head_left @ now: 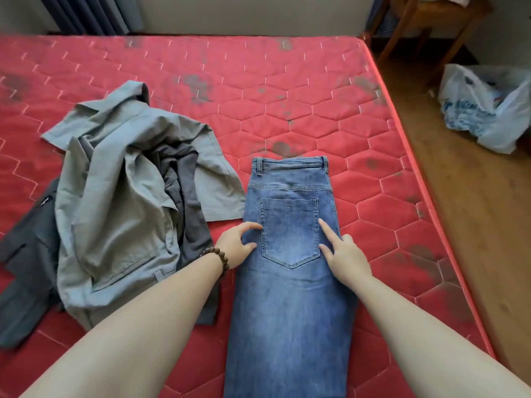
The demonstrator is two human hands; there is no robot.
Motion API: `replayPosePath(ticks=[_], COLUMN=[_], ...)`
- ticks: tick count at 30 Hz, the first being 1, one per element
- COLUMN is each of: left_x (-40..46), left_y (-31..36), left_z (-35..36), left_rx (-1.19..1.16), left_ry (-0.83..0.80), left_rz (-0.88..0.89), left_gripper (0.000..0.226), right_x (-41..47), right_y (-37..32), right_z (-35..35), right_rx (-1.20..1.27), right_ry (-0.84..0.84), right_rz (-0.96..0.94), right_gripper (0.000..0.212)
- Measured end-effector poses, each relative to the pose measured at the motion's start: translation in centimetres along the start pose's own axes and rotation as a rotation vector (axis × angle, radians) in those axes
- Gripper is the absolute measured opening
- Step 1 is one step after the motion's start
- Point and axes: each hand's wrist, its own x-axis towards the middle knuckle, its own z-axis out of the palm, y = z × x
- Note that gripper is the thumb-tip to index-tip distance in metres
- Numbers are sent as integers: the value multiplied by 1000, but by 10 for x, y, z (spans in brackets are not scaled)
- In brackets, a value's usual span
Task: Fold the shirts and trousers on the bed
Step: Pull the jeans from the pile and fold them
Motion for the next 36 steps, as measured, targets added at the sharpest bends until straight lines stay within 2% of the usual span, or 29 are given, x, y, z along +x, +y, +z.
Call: replayPosePath(ticks=[2, 5, 9, 11, 14, 15, 18, 22, 27, 36], left_x=[1, 10, 35, 36, 15, 6, -20, -52, -93, -218], left_y=[-3, 2, 18, 19, 19, 22, 28, 9, -12, -22], left_z=[2, 0, -16, -15, 6, 17, 56, 78, 94, 149], left_rx=[7, 33, -61, 45, 293, 363, 564, 685, 663, 645], left_ry=[4, 98, 286, 310, 361, 353, 203, 50, 117, 119], left_rz=[34, 75, 29, -12, 86, 156, 284, 222, 129, 166], left_gripper=[44, 42, 45, 54, 54, 53, 55, 57, 64, 59], right_x=[1, 8, 41, 46, 28, 17, -19, -54, -99, -223], right_y=[0, -4, -21, -27, -35, -39, -54, -41, -26, -21], right_z=[0, -8, -31, -29, -2, 12, 58, 93, 107, 150], right_rx=[-18, -121, -69, -235, -300, -293, -304, -331, -310, -305], right_ry=[-26, 61, 185, 221, 385, 420, 307, 254, 260, 262], right_rz=[-64, -126, -54, -11, -182, -251, -353, -262, -177, -153], right_gripper=[51, 47, 47, 56, 55, 54, 54, 60, 70, 62])
